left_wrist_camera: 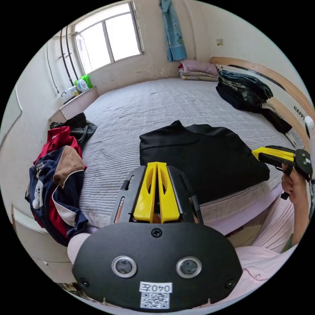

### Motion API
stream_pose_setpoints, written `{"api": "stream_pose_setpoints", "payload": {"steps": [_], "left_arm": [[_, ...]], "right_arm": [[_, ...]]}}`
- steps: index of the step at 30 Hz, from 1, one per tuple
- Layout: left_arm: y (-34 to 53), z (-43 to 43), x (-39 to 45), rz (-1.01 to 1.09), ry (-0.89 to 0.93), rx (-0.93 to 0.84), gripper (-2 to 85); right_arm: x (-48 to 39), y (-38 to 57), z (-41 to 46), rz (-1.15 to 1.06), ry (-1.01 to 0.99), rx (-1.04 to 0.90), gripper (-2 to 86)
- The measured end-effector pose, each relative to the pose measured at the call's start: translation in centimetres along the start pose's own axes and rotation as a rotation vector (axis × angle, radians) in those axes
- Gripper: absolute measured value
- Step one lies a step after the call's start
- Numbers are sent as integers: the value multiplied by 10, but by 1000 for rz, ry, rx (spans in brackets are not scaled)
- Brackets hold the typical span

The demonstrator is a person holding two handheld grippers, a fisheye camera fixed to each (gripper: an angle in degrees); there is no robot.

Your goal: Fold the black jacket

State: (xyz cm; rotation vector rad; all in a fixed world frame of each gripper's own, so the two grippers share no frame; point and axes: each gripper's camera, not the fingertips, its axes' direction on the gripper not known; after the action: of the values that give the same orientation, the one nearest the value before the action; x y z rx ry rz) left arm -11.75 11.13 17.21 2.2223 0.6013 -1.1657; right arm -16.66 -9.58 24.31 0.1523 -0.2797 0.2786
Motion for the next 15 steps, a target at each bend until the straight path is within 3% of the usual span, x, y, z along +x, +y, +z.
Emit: {"api": "stream_pose_setpoints", "payload": {"steps": [1,9,12,15], "left_arm": [[5,1,0,11,-13,18,-9],[-26,37,-46,34,118,-60,-9],[-39,25,-72,26,174,-82,-9],[-37,-17,-122,-111,221,3,-9]], "right_arm": [[-2,8,12,2,49,-45,-10],[60,-11,24,72,-150,-56,-9],[81,-23,-1,81,-200,-70,-9],[125,-13,-65,190,-241,66,-5]]}}
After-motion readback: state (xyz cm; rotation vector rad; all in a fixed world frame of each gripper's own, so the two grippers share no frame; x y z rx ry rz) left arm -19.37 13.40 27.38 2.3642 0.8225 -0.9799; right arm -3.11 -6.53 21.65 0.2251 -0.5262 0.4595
